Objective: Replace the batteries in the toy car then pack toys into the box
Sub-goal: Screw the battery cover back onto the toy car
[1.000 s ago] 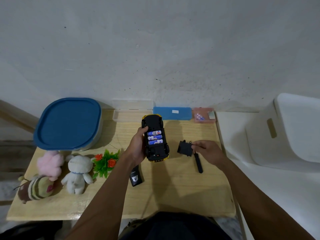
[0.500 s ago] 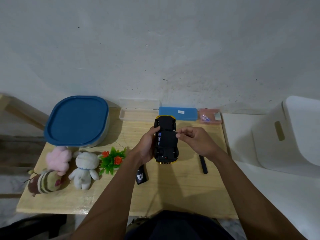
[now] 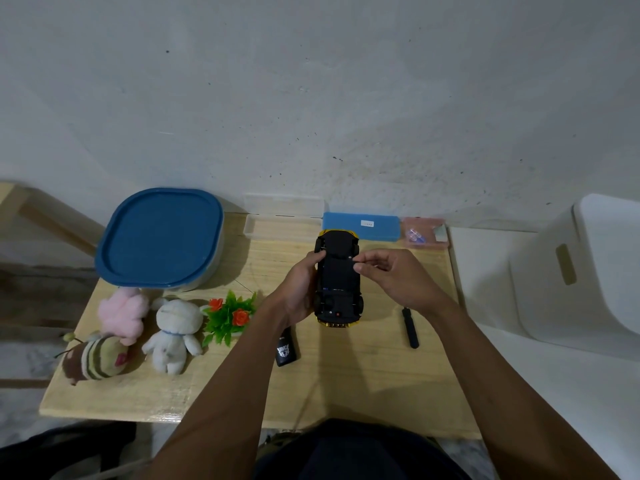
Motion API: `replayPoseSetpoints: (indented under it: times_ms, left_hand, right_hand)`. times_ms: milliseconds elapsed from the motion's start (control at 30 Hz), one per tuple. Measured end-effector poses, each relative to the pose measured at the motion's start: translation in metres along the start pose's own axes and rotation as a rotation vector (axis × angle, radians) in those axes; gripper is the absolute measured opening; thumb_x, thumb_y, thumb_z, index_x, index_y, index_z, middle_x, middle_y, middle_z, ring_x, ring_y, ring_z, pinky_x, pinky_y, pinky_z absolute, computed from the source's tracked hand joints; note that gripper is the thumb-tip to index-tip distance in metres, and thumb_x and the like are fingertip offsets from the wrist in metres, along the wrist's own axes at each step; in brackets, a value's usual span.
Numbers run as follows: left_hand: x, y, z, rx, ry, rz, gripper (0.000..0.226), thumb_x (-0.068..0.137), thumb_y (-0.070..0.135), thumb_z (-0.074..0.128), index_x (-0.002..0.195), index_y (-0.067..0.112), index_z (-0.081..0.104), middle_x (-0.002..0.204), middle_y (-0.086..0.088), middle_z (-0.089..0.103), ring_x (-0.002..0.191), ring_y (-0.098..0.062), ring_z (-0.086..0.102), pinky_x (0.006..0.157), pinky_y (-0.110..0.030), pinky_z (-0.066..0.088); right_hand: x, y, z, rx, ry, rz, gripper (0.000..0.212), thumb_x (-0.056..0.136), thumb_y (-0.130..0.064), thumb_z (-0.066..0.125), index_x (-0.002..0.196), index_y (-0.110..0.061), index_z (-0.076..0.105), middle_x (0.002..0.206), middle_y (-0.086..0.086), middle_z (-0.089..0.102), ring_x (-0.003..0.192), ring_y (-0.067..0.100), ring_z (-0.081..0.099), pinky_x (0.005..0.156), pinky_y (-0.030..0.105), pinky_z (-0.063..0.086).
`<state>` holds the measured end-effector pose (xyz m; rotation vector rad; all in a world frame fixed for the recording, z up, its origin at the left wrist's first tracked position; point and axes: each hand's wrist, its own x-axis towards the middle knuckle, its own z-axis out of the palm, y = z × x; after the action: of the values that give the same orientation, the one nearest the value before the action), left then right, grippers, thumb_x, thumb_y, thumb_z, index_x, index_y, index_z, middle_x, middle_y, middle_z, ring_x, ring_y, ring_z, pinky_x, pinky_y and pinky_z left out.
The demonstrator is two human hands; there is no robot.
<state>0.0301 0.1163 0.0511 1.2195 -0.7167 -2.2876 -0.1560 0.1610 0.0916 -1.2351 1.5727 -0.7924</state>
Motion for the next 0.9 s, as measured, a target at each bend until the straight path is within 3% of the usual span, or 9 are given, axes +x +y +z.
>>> replayPoseSetpoints:
  times_ms: [400,733,900]
  left_hand:
    - [-0.002,-0.001,0.0,0.05,0.029,0.021,0.045,0.099,0.042,0.043,0.136,0.019,0.051,0.127,-0.015,0.065,0.095,-0.026,0.07,0.07,-0.037,0.058]
    - [-0.005,-0.001,0.005,0.068,0.026,0.044,0.044,0.099,0.041,0.043,0.137,0.019,0.05,0.124,-0.015,0.066,0.096,-0.026,0.07,0.071,-0.037,0.057]
    - [-0.009,0.0,0.006,0.041,-0.025,0.033,0.043,0.098,0.039,0.042,0.132,0.016,0.056,0.11,-0.011,0.071,0.091,-0.026,0.071,0.077,-0.037,0.056]
  right_hand:
    - [0.004,-0.005,-0.004,-0.053,-0.06,0.063,0.017,0.088,-0.021,0.071,0.105,-0.019,0.074,0.101,-0.011,0.073,0.093,-0.007,0.064,0.072,0.003,0.044]
    - [0.001,-0.004,0.003,-0.074,0.029,0.099,0.016,0.086,-0.024,0.073,0.101,-0.022,0.076,0.097,-0.012,0.073,0.087,-0.007,0.064,0.069,0.008,0.042]
    - [-0.006,-0.002,0.011,-0.124,0.145,0.051,0.018,0.085,-0.027,0.074,0.102,-0.023,0.075,0.095,-0.01,0.069,0.083,-0.002,0.058,0.07,0.015,0.04]
